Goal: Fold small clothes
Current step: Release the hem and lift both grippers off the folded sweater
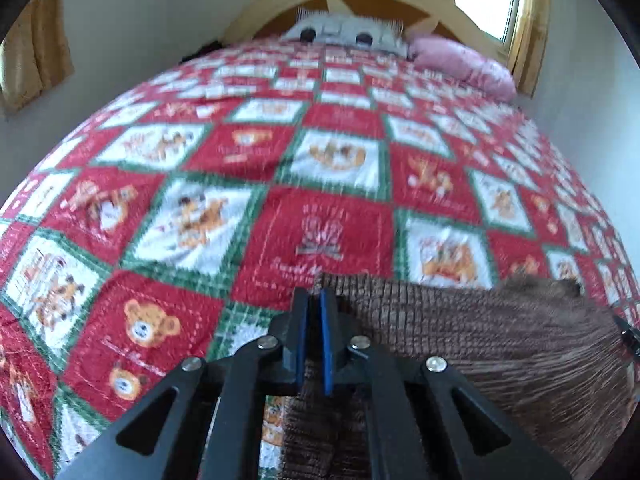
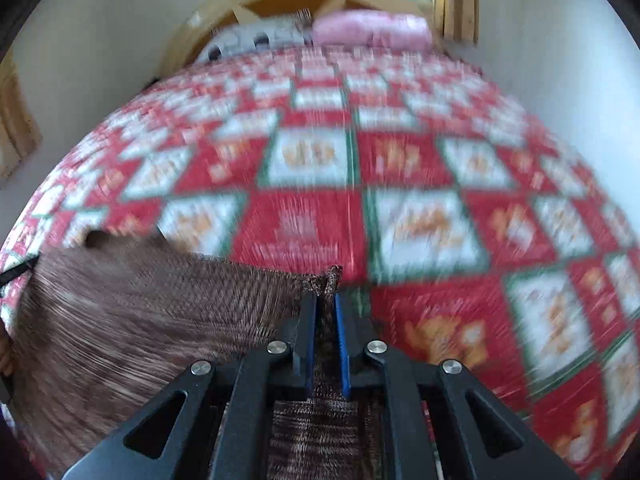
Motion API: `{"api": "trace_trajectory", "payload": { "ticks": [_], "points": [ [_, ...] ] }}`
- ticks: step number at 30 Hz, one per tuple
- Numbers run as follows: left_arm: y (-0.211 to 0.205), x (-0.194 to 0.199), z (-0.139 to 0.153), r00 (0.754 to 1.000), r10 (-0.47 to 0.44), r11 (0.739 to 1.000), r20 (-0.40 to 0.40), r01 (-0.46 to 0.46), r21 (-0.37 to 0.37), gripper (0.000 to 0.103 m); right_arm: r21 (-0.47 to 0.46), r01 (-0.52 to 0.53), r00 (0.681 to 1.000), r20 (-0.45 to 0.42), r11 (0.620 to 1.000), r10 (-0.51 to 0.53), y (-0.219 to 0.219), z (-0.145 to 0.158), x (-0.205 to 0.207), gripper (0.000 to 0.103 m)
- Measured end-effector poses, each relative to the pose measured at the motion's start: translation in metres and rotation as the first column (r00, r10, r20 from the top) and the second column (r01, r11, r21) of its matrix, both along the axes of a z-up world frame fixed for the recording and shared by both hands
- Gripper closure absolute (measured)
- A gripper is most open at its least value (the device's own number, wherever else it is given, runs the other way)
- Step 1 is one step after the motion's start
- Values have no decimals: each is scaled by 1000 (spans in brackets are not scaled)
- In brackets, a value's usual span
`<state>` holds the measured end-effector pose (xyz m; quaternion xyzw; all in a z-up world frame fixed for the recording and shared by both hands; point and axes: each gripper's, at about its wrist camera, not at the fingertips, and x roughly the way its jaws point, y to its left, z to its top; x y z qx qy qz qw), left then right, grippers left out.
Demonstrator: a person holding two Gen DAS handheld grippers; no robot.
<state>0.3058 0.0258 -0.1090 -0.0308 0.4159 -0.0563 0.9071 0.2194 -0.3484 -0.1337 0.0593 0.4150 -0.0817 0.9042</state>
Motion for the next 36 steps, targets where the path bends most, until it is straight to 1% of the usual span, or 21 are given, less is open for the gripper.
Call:
{"api": "trace_trajectory", "payload": {
  "ticks": [5, 8, 9, 10, 11, 12, 13, 15, 17, 18, 19, 20, 21, 24, 25, 27, 28, 30, 32, 34, 36],
  "points": [
    [3, 2, -6, 1000, -3, 1000, -23, 3, -17, 92, 65, 18, 1000, 2, 998, -18, -10, -2, -1, 87],
    [4, 4, -5, 1000, -4, 1000, -28, 3, -8, 91, 89, 38, 999, 3, 995, -38, -12, 8, -3, 87],
    [4, 5, -2, 999, -6, 1000, -36, 6, 7, 83, 98, 78, 995, 52, 992, -84, -17, 20, -11, 87],
    [4, 6, 1, 999, -4, 999, -51, 6, 36, 76, 111, 134, 979, 140, 985, -150, -21, 37, -27, 87],
    [6, 3, 6, 998, -2, 998, -59, 6, 64, 69, 143, 194, 939, 261, 971, -226, -25, 61, -55, 87],
    [9, -4, 13, 999, -6, 997, -41, 9, 74, 70, 150, 206, 923, 298, 967, -243, -25, 72, -68, 87],
    [11, -15, 22, 1000, -11, 997, -13, 12, 80, 70, 134, 207, 919, 312, 969, -239, -21, 83, -81, 87],
    [9, -41, 36, 999, -33, 995, 23, 30, 96, 70, 78, 148, 951, 263, 986, -164, -2, 90, -96, 87],
    [3, -67, 43, 998, -64, 995, 23, 62, 79, 67, 60, 27, 981, 192, 998, -38, 28, 79, -113, 87],
    [-2, -84, 44, 996, -89, 994, 21, 87, 59, 57, 48, -5, 986, 168, 999, -4, 37, 73, -116, 87],
    [-7, -97, 43, 994, -109, 993, 20, 108, 44, 51, 7, -50, 990, 130, 999, 49, 56, 62, -125, 87],
    [-12, -110, 40, 992, -125, 992, 21, 124, 34, 41, -18, -72, 991, 114, 997, 73, 67, 55, -132, 87],
    [-17, -124, 35, 991, -133, 991, 22, 132, 35, 37, -42, -91, 991, 99, 995, 95, 77, 46, -138, 87],
    [-26, -149, 18, 993, -121, 991, 15, 119, 68, 37, -52, -86, 996, 33, 995, 87, 89, 3, -150, 87],
    [-28, -153, 11, 993, -117, 990, 8, 116, 80, 36, -64, -80, 995, 46, 995, 83, 89, -4, -152, 87],
    [-30, -154, -5, 996, -90, 990, -16, 91, 107, 35, -49, -71, 996, 56, 996, 74, 84, -2, -148, 87],
    [-30, -155, -2, 996, -90, 990, 0, 89, 106, 35, -51, -64, 996, 58, 997, 67, 84, -2, -149, 87],
    [-29, -149, -3, 996, -91, 991, -13, 92, 93, 29, -55, -65, 996, 56, 996, 68, 84, -2, -149, 87],
    [-25, -148, -1, 996, -84, 994, -13, 85, 75, 29, -65, -64, 996, 56, 996, 68, 84, -1, -149, 87],
    [-13, -159, 5, 999, -36, 998, 3, 36, 49, 29, -73, -63, 996, 57, 995, 68, 84, 0, -151, 87],
    [8, -181, 11, 999, 21, 1000, 40, -20, -18, 27, -71, -64, 996, 59, 995, 68, 85, 2, -148, 87]
  ]
}}
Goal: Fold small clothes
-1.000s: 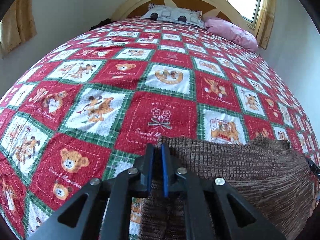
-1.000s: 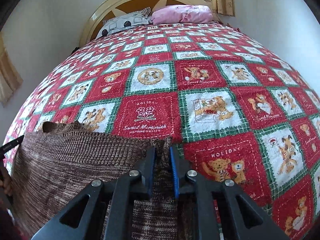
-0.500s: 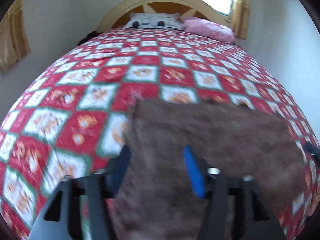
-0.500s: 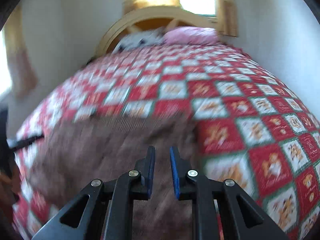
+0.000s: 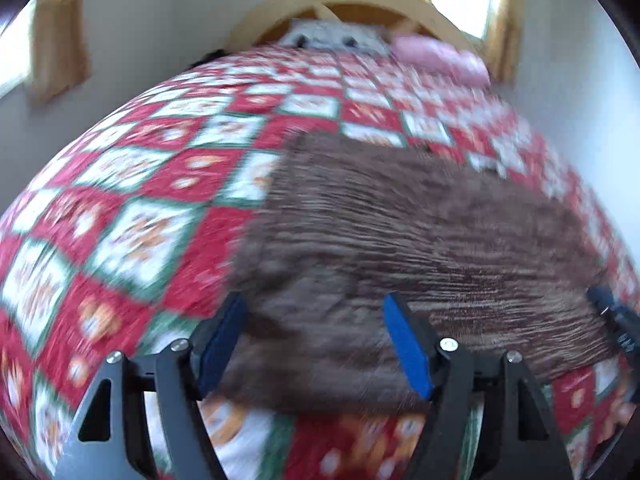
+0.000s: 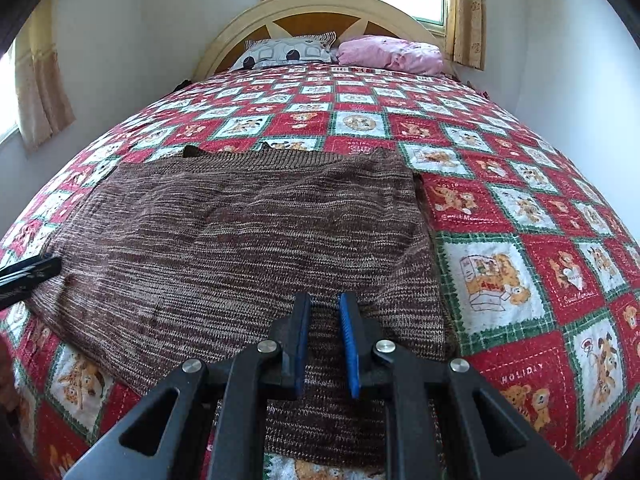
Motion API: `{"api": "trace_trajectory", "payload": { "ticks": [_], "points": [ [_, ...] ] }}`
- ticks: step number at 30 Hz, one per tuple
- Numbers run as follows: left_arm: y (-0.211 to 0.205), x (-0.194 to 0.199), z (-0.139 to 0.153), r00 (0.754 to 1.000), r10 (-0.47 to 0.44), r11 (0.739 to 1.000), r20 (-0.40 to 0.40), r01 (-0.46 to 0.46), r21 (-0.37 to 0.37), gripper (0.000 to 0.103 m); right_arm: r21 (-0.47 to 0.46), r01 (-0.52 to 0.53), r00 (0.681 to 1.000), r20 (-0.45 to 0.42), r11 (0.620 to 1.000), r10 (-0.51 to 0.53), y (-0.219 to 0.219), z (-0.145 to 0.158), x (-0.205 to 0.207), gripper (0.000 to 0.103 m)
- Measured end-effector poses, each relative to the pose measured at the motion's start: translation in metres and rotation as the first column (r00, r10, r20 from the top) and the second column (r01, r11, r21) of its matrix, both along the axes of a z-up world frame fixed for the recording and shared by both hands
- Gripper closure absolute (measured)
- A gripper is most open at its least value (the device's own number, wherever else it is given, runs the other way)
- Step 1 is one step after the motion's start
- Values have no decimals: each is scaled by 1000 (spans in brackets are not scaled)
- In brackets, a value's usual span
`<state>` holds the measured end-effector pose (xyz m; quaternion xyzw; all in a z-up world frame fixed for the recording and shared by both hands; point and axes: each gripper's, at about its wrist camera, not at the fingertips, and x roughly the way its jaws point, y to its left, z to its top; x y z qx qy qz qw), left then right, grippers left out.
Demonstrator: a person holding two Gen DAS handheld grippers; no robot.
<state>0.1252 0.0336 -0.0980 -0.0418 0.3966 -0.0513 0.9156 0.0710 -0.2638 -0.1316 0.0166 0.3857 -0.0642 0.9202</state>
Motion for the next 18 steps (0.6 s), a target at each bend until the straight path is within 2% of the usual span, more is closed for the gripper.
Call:
{"api": "trace_trajectory", "payload": {
  "ticks": [2, 5, 8, 11, 14, 16, 18],
  "points": [
    [27, -17, 3, 997, 69, 995, 21, -67, -70, 20, 5, 0, 1000, 1, 1000, 0, 0, 0, -1, 87],
    [64, -32, 2, 987, 159, 975, 7, -156, -158, 20, 12, 0, 1000, 2, 1000, 0, 0, 0, -2, 87],
    [80, -40, -3, 977, 212, 957, -23, -212, -199, 21, 15, 0, 1000, 3, 1000, 0, -1, 0, -2, 87],
    [72, -45, -15, 976, 194, 947, -102, -213, -242, 21, 21, 0, 1000, 4, 1000, 0, -1, 0, -3, 87],
    [51, -53, -14, 980, 185, 955, -76, -198, -223, 21, 27, -1, 1000, 6, 1000, 1, -2, 0, -3, 87],
    [40, -49, -13, 982, 162, 951, -98, -182, -252, 21, 25, -1, 1000, 5, 1000, 1, -2, 0, -3, 87],
    [35, -38, -13, 987, 116, 932, -112, -147, -331, 21, 26, -1, 1000, 5, 1000, 1, -2, 0, -3, 87]
  ]
}}
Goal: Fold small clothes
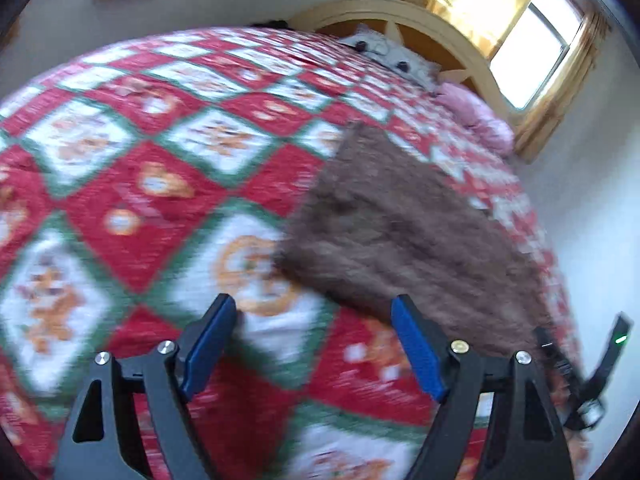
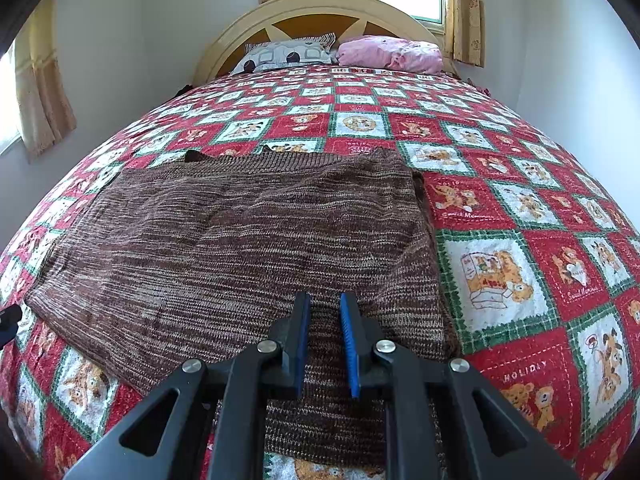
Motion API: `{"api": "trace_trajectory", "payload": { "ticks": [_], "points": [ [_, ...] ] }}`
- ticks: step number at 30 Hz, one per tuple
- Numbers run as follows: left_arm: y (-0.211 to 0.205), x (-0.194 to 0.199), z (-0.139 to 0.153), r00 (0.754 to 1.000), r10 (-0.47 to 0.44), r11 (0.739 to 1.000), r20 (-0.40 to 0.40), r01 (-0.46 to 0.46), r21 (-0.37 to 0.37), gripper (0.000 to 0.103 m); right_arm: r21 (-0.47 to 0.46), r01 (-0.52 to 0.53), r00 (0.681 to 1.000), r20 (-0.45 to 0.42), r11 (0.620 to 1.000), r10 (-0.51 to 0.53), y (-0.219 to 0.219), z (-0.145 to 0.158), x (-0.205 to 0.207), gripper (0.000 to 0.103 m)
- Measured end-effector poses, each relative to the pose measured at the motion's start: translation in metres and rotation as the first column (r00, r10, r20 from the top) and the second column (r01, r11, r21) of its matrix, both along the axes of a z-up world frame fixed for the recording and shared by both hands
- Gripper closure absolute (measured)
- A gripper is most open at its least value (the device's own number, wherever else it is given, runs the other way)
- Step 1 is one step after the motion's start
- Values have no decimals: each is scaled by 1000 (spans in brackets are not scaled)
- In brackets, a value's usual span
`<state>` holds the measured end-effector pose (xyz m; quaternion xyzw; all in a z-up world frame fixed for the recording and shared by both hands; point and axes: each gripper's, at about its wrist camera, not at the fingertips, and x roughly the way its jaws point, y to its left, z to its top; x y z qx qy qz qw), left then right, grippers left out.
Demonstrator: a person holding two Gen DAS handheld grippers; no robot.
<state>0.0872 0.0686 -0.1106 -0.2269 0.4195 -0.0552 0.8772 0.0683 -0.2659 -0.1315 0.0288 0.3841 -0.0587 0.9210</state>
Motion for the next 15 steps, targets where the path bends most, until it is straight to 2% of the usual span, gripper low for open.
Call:
{"api": "trace_trajectory", "payload": {
  "ticks": [1, 5, 7, 9, 10, 15],
  "points": [
    [-2, 9, -2, 1000, -2, 999, -13, 2, -39, 21, 1, 0, 1000, 0, 1000, 0, 0, 0, 0, 87],
    [3, 32, -7, 995, 95, 985, 3, -93, -142, 22, 9, 0, 1000, 1, 1000, 0, 0, 0, 0, 87],
    [6, 41, -5, 991, 132, 974, 13, -127, -188, 41, 12, 0, 1000, 2, 1000, 0, 0, 0, -1, 87],
    [6, 48, -6, 992, 129, 969, 3, -126, -211, 88, 11, 0, 1000, 2, 1000, 0, 0, 0, 0, 87],
    [6, 50, -7, 992, 127, 972, 3, -124, -200, 94, 8, 0, 1000, 1, 1000, 0, 0, 0, 0, 87],
    [5, 35, -16, 991, 119, 987, 54, -113, -113, 94, -29, 8, 1000, 0, 1000, -8, 4, 3, 0, 87]
  ]
}}
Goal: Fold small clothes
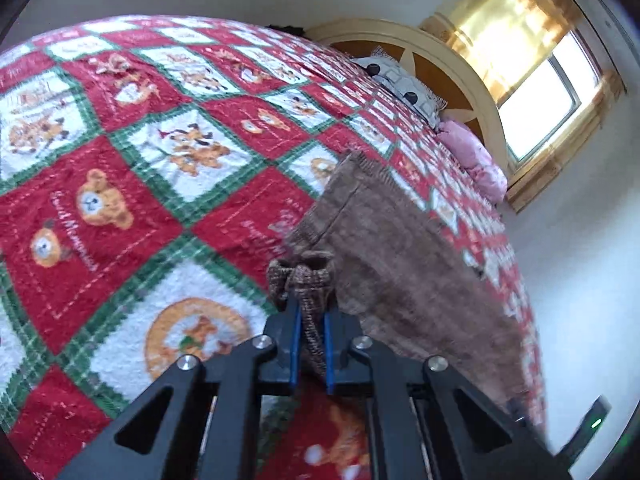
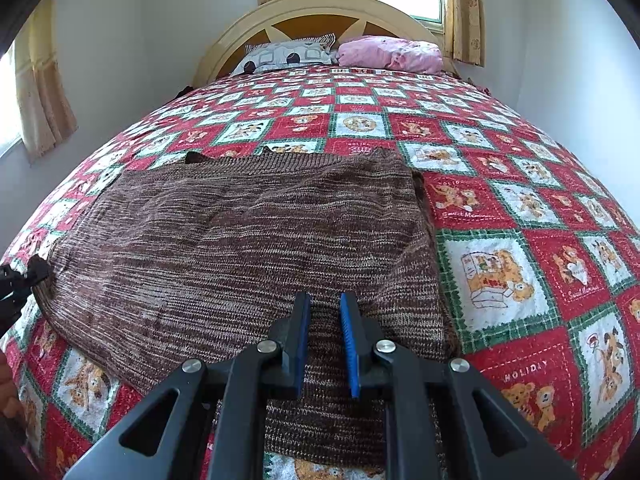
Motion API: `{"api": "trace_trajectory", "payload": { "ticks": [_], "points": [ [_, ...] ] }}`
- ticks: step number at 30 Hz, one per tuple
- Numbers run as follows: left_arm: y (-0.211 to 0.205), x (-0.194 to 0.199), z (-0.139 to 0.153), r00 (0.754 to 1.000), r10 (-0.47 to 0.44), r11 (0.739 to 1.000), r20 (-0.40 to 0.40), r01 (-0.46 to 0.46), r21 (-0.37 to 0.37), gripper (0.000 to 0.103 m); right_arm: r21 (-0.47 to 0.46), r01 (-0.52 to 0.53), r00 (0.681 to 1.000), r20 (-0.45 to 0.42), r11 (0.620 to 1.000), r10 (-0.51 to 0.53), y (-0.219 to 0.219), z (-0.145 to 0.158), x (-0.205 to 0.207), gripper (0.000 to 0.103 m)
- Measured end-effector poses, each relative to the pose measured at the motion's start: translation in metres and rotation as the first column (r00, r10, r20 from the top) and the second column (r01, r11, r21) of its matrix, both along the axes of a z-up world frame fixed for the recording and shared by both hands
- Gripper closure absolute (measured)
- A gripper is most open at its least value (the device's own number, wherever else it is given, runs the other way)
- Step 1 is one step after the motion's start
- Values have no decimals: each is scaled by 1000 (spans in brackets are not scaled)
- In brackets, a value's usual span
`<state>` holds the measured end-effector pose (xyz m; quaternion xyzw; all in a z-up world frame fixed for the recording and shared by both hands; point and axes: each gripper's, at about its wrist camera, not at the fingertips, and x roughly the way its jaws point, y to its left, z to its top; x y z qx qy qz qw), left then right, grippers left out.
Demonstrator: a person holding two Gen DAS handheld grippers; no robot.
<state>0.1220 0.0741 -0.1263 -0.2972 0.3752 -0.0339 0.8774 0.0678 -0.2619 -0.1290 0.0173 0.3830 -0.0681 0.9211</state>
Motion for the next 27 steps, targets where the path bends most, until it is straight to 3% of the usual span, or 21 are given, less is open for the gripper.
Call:
{"api": "trace_trajectory", "payload": {
  "ticks": [2, 5, 7, 11, 13, 15, 19, 21, 23, 25, 26, 27],
  "points": [
    [1, 1, 0, 1000, 4, 1000, 4, -4, -6, 93, -31, 13, 1000, 23, 999, -12, 10, 10, 0, 87],
    [1, 2, -1, 1000, 16, 1000, 7, -16, -5, 88, 29, -57, 992, 113, 998, 53, 36, 39, 13, 87],
    [-1, 2, -1, 1000, 12, 1000, 10, -12, 2, 83, 36, -99, 989, 114, 994, 94, 56, 47, 33, 87],
    [-1, 0, -1, 1000, -2, 1000, 24, 2, -11, 72, 84, -147, 989, 35, 986, 144, 91, 24, 91, 87],
    [2, 0, -3, 999, -15, 998, 44, 17, -52, 66, 120, -128, 985, -104, 985, 141, 98, -17, 116, 87],
    [3, 0, -3, 999, -14, 998, 46, 17, -58, 66, 135, -131, 987, -72, 982, 142, 100, -15, 113, 89],
    [-5, 2, 0, 999, -13, 1000, 36, 13, -3, 66, 150, -135, 985, -91, 979, 149, 102, -11, 115, 88],
    [-5, 2, 0, 999, -16, 1000, 39, 16, 0, 71, 125, -118, 986, -104, 985, 132, 105, 2, 117, 88],
    [-1, 1, -1, 999, -7, 1000, 40, 7, -16, 78, 165, -166, 984, -44, 972, 175, 116, 22, 121, 88],
    [1, 0, -2, 999, 5, 1000, 36, -4, -28, 85, 208, -247, 965, -36, 946, 260, 133, 35, 136, 74],
    [2, 1, -3, 999, 4, 999, 37, -3, -32, 85, 238, -296, 946, -62, 925, 319, 150, 39, 151, 48],
    [2, 1, -3, 999, -1, 999, 40, 2, -37, 87, 259, -316, 936, -74, 913, 345, 158, 39, 159, 31]
  ]
}}
